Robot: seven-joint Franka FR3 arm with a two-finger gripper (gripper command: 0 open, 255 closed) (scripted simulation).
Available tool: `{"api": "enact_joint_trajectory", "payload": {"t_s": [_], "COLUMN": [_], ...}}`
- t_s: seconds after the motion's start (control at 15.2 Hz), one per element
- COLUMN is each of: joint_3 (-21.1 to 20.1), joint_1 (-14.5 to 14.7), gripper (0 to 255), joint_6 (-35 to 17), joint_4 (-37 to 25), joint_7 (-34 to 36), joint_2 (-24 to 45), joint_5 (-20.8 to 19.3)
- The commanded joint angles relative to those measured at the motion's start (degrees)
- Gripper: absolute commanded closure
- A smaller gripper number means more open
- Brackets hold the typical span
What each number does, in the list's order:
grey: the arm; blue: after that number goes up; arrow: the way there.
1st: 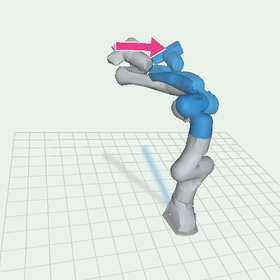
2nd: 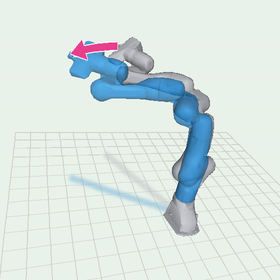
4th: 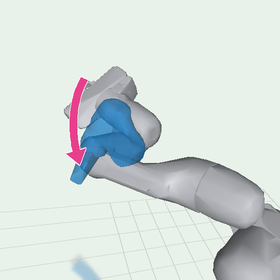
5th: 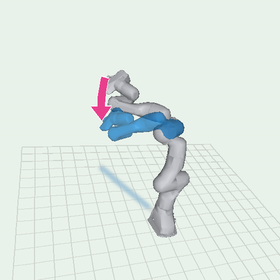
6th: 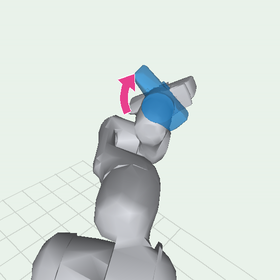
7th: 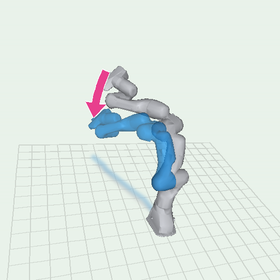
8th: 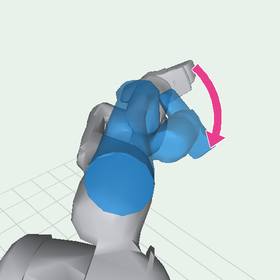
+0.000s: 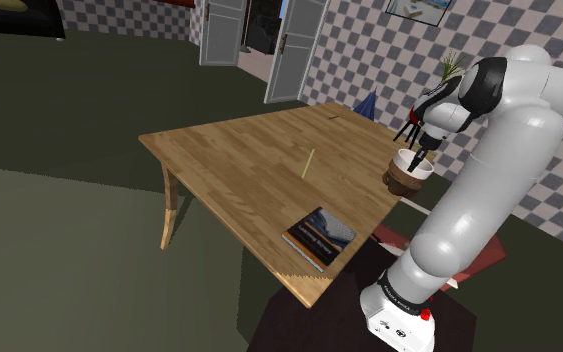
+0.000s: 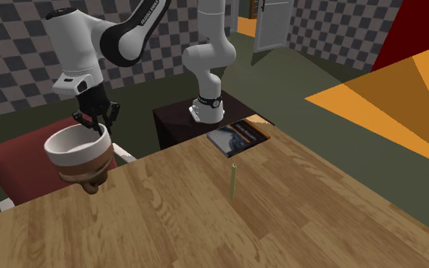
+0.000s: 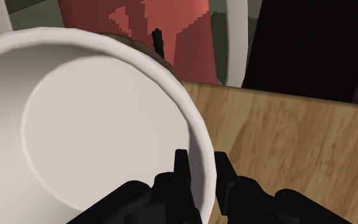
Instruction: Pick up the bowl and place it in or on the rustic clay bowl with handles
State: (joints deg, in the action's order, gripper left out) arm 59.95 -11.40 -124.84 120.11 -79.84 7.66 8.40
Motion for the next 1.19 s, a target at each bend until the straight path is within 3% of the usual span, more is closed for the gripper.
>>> {"api": "enact_joint_trajectory", "payload": {"t_s": [0.0, 0.59, 0.66, 0.99, 1.12], "joint_3": [-0.53, -0.91, -0.98, -0.9, 0.48], "joint_1": [-0.69, -1.1, -1.21, -1.09, 0.53], "gripper": [255, 255, 0, 0, 0], "joint_6": [-1.33, -2.14, -2.07, -2.14, 1.06], "joint_4": [0.5, 0.92, 0.74, 0.92, -0.71], "joint_7": [-1.27, -1.93, -2.07, -1.93, 0.67], "joint_2": [1.62, 2.45, 2.66, 2.45, -0.85], "joint_5": [1.87, 2.83, 3.03, 2.83, -0.92]}}
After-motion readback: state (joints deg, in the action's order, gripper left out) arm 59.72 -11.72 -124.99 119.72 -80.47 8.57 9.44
